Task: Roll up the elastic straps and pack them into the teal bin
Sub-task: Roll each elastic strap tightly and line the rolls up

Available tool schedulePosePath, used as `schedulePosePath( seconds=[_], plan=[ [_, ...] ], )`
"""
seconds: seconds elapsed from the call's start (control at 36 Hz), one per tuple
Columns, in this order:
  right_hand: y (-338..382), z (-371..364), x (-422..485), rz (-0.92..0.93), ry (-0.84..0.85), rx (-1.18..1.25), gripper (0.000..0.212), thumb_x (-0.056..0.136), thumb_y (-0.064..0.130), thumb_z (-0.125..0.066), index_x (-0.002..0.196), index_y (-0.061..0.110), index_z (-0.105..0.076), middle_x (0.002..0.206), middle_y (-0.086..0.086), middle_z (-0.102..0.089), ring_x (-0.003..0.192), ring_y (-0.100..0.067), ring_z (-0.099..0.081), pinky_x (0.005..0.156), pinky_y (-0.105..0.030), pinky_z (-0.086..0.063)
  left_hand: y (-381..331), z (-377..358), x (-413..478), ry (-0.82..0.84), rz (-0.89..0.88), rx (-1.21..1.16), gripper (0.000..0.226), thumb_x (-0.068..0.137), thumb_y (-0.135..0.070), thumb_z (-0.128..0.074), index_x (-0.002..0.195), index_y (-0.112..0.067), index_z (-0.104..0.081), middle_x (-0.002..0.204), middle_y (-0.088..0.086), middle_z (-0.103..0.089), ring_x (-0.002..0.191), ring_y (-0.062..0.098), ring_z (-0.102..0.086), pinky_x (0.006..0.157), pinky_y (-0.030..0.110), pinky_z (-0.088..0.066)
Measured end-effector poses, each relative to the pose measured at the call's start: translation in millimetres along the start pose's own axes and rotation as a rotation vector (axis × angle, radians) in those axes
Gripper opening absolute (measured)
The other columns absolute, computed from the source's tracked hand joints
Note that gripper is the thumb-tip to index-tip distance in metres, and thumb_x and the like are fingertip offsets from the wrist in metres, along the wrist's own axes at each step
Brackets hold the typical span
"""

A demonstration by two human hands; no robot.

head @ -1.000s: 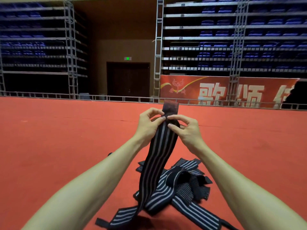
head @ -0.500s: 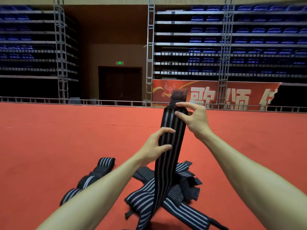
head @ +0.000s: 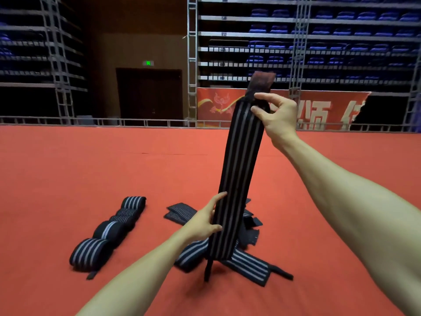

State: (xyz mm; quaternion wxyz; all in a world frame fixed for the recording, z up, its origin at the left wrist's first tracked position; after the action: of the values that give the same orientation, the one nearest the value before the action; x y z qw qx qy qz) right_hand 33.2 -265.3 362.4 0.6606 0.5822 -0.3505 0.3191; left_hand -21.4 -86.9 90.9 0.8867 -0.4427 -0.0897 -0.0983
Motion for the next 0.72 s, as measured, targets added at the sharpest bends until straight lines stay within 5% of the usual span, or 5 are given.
schedulePosePath(
  seconds=[0.17,0.28,0.42,0.58,0.72],
  plan=[
    [-5.7,18.4,-1.1,0.005,0.009,-0.041,0.031,0.082,0.006,-0.078,0.111,0.016,-0.074,0.105,0.007,-0.070,0.092,0.010,-0.062,0.078,-0.003,-0.044,-5.7,-36.2,-2.7,-0.012,-0.010,-0.142,0.094,0.086,0.008,-0.062,0.141,-0.060,-0.027,0.136,0.001,-0.056,0.106,0.008,-0.063,0.078,0.024,-0.055],
    [-21.5,31.9,-1.5,-0.004,-0.034,-0.101,0.031,0.081,0.008,-0.078,0.111,0.018,-0.074,0.107,0.005,-0.072,0.095,0.001,-0.065,0.086,-0.012,-0.050,-13.6,-71.1,1.3,0.080,0.054,-0.285,0.088,0.089,0.010,-0.061,0.147,-0.047,-0.029,0.125,-0.002,-0.062,0.101,0.019,-0.066,0.081,0.045,-0.057],
    [-51.9,34.3,-19.7,-0.031,0.022,-0.147,0.032,0.082,0.005,-0.076,0.111,0.020,-0.074,0.106,0.007,-0.071,0.103,-0.006,-0.066,0.100,-0.027,-0.050,-2.1,-103.3,4.9,0.162,0.082,-0.230,0.090,0.087,0.013,-0.060,0.154,-0.033,-0.023,0.141,-0.007,-0.049,0.110,-0.008,-0.058,0.094,0.021,-0.052],
    [-112.6,32.4,-46.6,-0.111,0.066,-0.184,0.031,0.081,0.003,-0.076,0.107,0.020,-0.075,0.098,0.009,-0.070,0.100,-0.010,-0.067,0.095,-0.037,-0.054,39.9,-115.2,14.4,0.145,0.141,-0.008,0.099,0.079,-0.003,-0.071,0.148,-0.054,-0.021,0.125,-0.001,-0.060,0.093,0.014,-0.061,0.095,0.034,-0.053],
    [-138.2,31.0,-48.1,-0.151,0.057,-0.167,0.030,0.082,0.004,-0.076,0.108,0.017,-0.075,0.101,0.006,-0.071,0.102,-0.013,-0.067,0.096,-0.036,-0.053,55.6,-118.7,23.6,0.193,0.131,0.069,0.101,0.077,-0.011,-0.074,0.141,-0.066,-0.018,0.134,-0.001,-0.056,0.110,0.019,-0.063,0.099,0.036,-0.051]
  ],
)
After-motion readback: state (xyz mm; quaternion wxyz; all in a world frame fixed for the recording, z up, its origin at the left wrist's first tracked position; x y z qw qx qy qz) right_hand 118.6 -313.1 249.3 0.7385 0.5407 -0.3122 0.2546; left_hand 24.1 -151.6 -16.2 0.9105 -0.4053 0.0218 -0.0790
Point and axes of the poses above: each hand's wrist, its own x-axis towards the middle knuckle, its own z-axis out of the back of the hand, y = z × x, the point moved 8 cm from there along x, towards the middle knuckle
